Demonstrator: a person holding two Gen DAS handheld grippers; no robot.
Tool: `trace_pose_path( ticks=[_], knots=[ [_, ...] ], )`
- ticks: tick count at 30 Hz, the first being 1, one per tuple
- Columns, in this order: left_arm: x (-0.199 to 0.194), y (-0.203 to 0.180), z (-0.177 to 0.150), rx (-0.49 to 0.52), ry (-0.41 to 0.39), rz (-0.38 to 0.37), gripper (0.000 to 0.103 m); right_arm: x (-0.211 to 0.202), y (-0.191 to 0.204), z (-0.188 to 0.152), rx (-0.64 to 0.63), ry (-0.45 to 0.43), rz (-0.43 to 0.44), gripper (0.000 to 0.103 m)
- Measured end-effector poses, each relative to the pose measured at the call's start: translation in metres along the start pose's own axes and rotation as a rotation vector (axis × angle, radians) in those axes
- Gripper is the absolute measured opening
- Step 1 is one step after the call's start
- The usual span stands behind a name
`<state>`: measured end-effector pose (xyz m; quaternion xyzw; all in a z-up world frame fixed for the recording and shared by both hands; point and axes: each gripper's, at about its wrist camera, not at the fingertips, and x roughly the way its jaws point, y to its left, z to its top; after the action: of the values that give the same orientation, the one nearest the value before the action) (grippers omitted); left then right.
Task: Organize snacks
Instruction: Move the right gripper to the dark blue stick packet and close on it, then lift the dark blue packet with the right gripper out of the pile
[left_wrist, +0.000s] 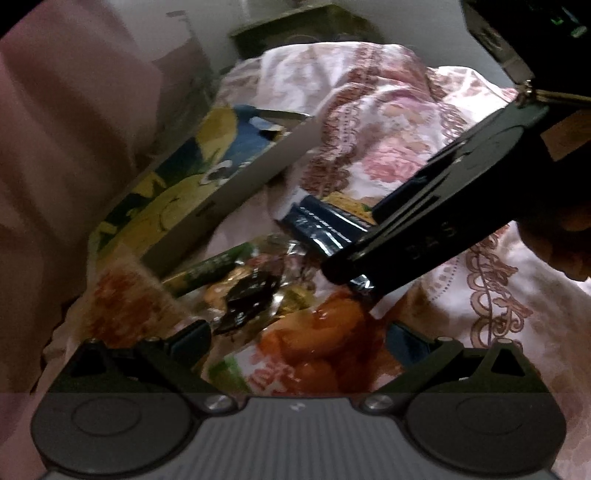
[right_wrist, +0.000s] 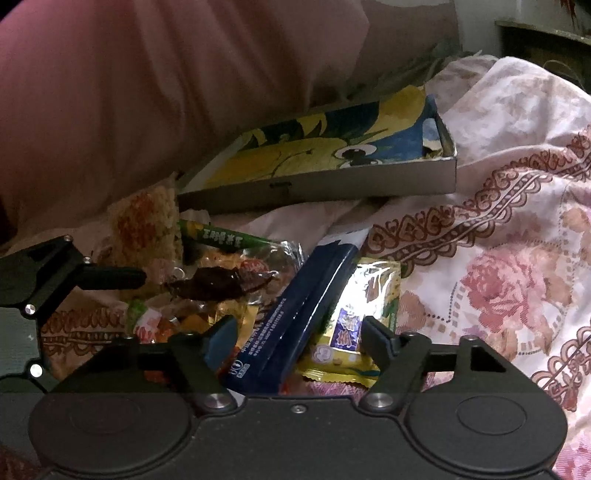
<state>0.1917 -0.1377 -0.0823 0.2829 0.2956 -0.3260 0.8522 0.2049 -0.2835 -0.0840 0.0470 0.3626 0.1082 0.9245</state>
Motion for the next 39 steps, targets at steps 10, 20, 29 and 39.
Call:
trace_pose_path(
  ticks=[10, 20, 29, 39],
  knots=[
    [0.006, -0.006, 0.001, 0.088, 0.026, -0.040, 0.103, 0.008, 0.004, 0.002, -0.027, -0.019, 0.000, 0.074],
    [0.011, -0.005, 0.000, 0.106, 0.049, -0.072, 0.095, 0.011, 0.009, 0.001, -0.075, -0.026, -0.041, 0.063],
    [0.006, -0.004, 0.001, 0.125, 0.051, -0.088, 0.088, 0.004, 0.007, 0.001, -0.072, -0.011, -0.048, 0.041],
    [0.005, -0.002, 0.009, 0.143, 0.049, -0.118, 0.079, 0.003, -0.002, 0.002, -0.026, 0.007, -0.033, 0.039]
  ],
)
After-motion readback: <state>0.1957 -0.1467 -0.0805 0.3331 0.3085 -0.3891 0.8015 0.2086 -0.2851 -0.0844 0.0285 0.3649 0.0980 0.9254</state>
